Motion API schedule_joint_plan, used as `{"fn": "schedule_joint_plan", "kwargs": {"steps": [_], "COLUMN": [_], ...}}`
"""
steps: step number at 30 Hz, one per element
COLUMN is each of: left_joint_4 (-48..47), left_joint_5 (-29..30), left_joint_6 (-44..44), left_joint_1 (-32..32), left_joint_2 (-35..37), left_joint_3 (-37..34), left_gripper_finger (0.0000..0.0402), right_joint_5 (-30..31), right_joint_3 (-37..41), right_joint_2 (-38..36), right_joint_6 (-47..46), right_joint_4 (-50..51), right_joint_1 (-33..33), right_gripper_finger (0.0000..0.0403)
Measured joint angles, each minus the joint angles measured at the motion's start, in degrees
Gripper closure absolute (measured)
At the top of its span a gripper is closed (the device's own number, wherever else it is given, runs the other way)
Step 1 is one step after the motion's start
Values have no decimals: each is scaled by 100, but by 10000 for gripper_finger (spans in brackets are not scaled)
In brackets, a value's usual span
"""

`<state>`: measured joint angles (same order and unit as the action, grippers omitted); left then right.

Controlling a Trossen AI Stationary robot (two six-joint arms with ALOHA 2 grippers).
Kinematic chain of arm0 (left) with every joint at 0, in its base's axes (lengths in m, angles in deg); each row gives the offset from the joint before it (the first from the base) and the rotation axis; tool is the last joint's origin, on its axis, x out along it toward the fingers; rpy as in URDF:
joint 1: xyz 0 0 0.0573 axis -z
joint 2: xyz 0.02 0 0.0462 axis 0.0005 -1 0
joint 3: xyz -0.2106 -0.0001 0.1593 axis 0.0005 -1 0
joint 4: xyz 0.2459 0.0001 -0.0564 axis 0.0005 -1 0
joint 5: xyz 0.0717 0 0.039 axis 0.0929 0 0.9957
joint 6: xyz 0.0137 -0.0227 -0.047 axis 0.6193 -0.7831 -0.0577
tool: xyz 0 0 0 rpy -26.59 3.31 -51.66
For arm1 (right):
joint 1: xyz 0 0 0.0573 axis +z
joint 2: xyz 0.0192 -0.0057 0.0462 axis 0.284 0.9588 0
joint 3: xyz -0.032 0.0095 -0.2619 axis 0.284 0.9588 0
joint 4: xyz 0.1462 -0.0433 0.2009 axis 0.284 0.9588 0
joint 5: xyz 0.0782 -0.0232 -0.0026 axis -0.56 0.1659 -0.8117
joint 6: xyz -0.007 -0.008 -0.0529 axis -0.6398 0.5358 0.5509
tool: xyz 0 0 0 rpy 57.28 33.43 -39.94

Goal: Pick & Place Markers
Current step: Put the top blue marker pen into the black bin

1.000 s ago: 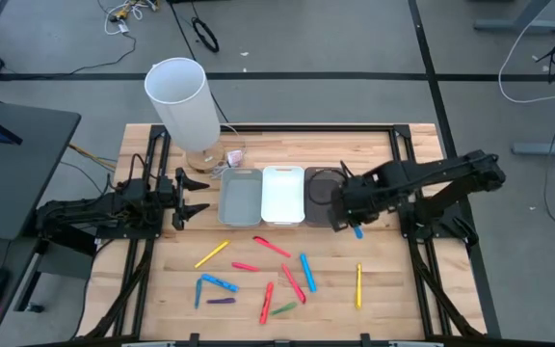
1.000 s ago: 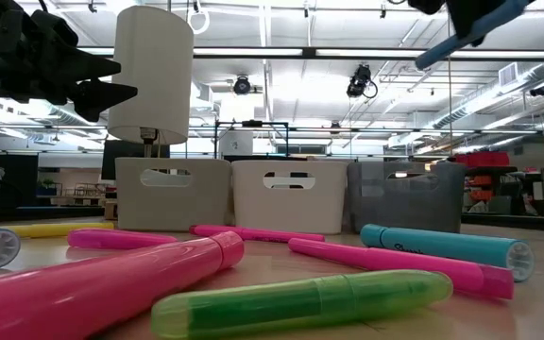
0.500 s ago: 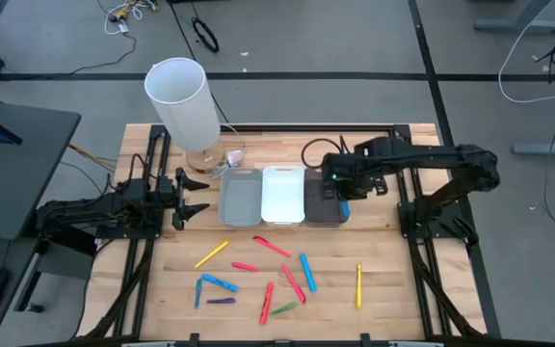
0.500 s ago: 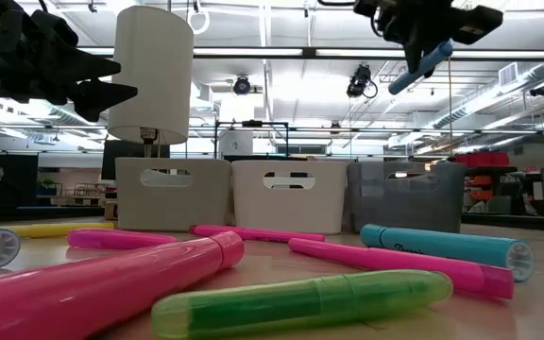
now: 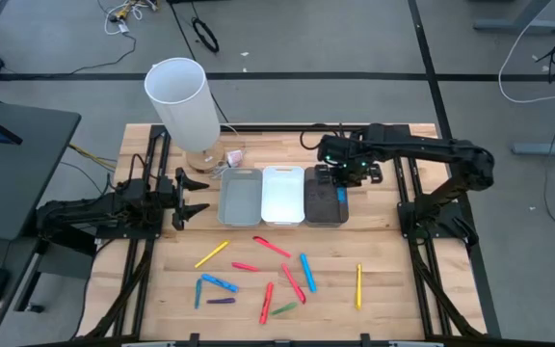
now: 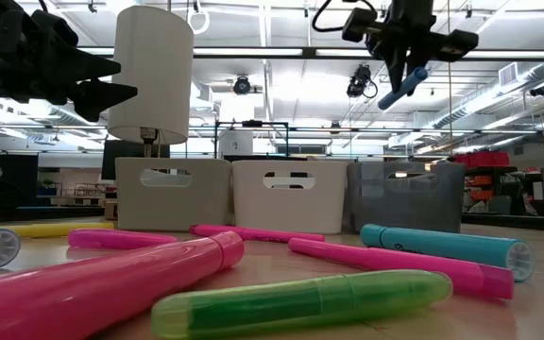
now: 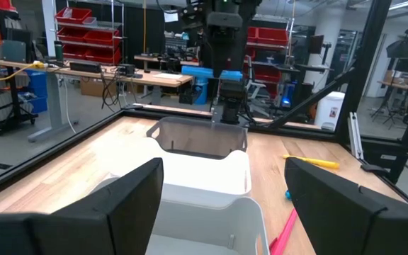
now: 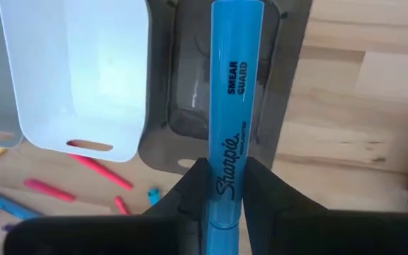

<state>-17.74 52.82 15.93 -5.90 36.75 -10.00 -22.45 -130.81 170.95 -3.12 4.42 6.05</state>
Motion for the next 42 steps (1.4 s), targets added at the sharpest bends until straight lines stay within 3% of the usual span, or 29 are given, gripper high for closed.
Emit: {"fn": "schedule_joint_plan", "kwargs": {"steps": [42], "left_joint_4": [-1], "left_joint_5": [0], "left_joint_6": [2], "left_joint_1": [-1], "left_joint_2": [2], "left_joint_3": [-1], "left_gripper_finger": [99], "right_joint_5": [263], "right_joint_3": [4], "right_joint_2": [2139], "right_joint_6": [189], "right_joint_4": [-1045], "right_joint_1": [-62], "right_gripper_finger": [346]}}
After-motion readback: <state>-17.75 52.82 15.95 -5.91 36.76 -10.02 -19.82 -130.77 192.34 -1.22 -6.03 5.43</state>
